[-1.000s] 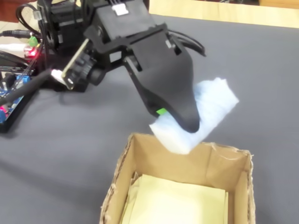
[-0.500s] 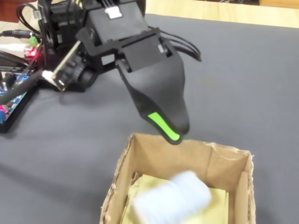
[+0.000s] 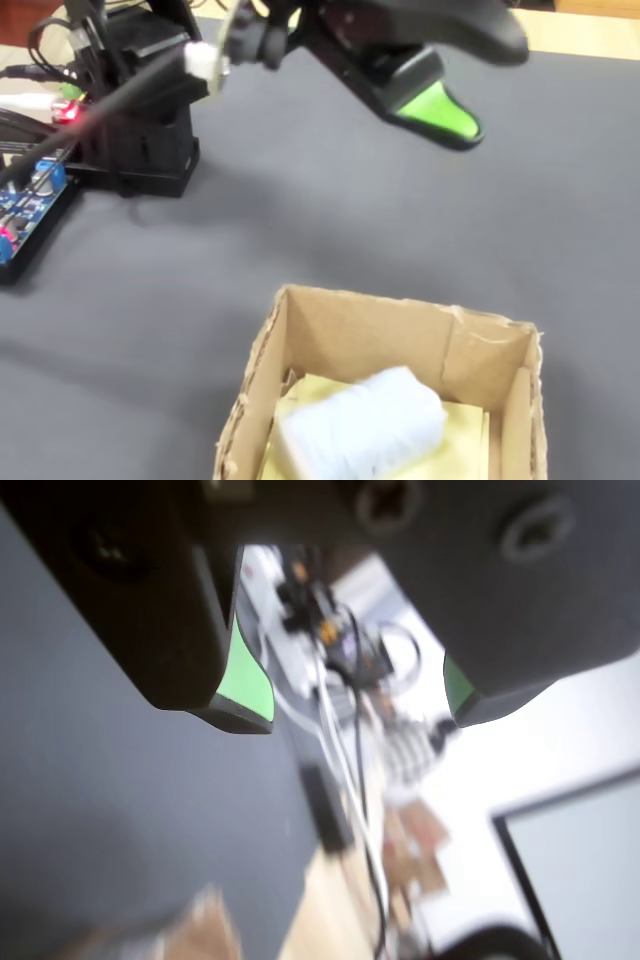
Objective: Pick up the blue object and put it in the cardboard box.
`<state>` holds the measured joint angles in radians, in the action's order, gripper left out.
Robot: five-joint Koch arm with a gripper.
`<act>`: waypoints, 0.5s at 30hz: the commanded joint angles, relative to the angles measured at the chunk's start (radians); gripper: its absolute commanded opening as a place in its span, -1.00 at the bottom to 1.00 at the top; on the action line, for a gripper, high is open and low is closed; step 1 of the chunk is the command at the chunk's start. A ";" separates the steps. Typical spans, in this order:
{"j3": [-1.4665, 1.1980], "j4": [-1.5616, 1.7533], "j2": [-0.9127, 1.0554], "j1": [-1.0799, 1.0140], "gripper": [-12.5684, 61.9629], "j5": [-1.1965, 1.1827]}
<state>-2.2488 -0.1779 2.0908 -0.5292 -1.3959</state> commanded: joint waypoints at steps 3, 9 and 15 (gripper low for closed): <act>-0.011 0.026 0.091 0.104 0.25 -0.046; -0.118 0.049 0.187 0.225 0.25 -0.078; -0.261 0.077 0.279 0.339 0.25 -0.138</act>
<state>-2.5479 -0.1764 2.2810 -0.2117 -1.4895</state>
